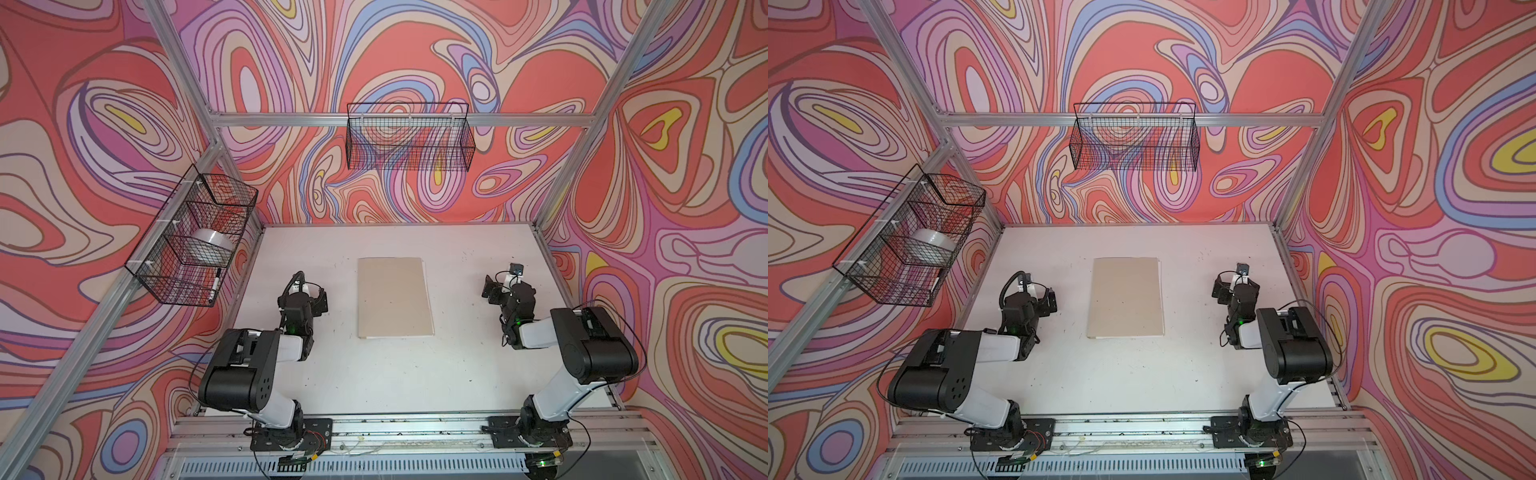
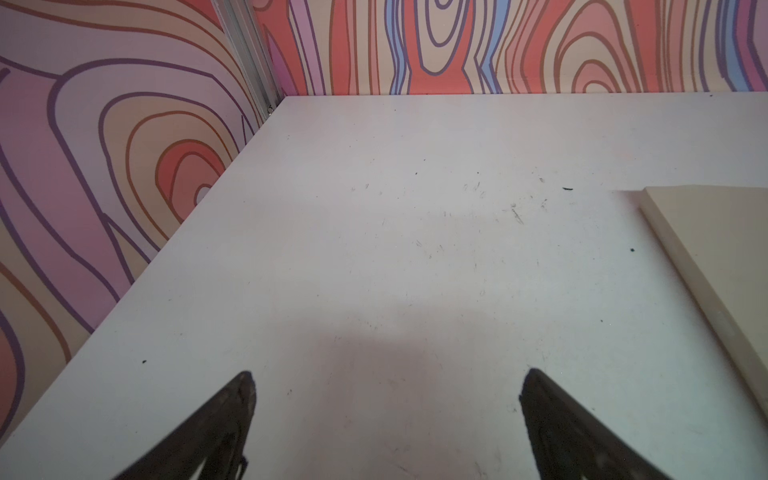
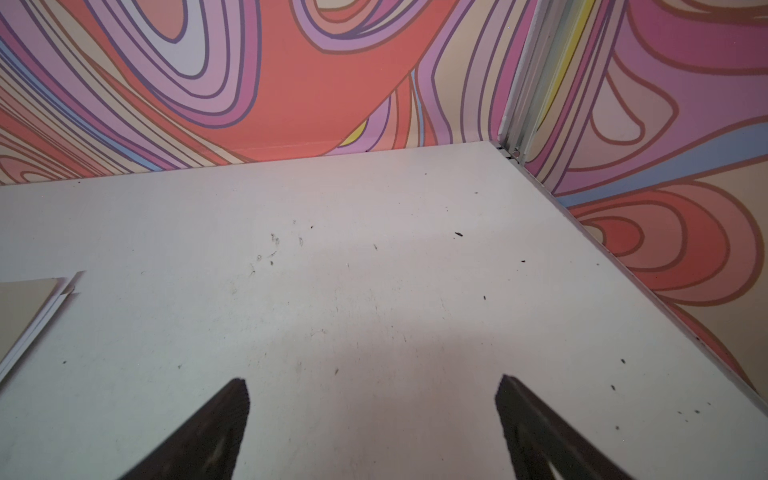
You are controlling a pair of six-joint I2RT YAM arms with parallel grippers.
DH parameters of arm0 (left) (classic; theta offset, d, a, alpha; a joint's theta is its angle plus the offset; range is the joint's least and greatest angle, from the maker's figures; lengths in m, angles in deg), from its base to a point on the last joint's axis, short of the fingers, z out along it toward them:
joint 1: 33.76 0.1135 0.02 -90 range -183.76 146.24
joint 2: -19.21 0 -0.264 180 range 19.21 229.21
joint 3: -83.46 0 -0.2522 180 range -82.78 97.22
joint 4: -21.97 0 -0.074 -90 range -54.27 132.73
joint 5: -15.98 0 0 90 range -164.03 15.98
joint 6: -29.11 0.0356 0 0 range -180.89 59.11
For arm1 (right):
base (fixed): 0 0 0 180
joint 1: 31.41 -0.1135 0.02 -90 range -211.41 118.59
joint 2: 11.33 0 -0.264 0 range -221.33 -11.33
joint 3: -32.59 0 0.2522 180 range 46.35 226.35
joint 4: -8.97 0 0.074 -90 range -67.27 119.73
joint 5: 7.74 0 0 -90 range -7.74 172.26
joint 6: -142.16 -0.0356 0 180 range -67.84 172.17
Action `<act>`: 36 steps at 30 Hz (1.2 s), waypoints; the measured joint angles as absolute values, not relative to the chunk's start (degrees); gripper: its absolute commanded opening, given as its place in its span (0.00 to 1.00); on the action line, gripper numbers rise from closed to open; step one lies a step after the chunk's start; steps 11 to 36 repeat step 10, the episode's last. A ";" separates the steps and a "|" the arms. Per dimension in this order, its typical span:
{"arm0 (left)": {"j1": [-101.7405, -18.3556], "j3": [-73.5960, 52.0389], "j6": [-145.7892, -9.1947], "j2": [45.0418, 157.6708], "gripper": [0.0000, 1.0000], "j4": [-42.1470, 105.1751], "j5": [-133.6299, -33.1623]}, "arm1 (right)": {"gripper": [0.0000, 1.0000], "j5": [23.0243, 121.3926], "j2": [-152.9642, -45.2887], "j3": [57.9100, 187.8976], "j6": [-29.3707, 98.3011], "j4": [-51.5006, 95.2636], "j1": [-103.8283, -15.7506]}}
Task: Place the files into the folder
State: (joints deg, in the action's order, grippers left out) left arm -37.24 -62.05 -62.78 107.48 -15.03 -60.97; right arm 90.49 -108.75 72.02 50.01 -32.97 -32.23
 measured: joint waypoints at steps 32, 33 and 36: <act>-37.24 -62.05 -62.56 107.48 1.00 -15.07 -60.97 | 0.98 89.00 -109.58 74.19 50.01 -31.46 -31.90; -37.24 -62.05 -62.56 107.48 1.00 -15.07 -60.97 | 0.98 89.00 -109.58 74.19 50.01 -31.46 -31.90; -37.24 -62.05 -62.56 107.48 1.00 -15.07 -60.97 | 0.98 89.00 -109.58 74.19 50.01 -31.46 -31.90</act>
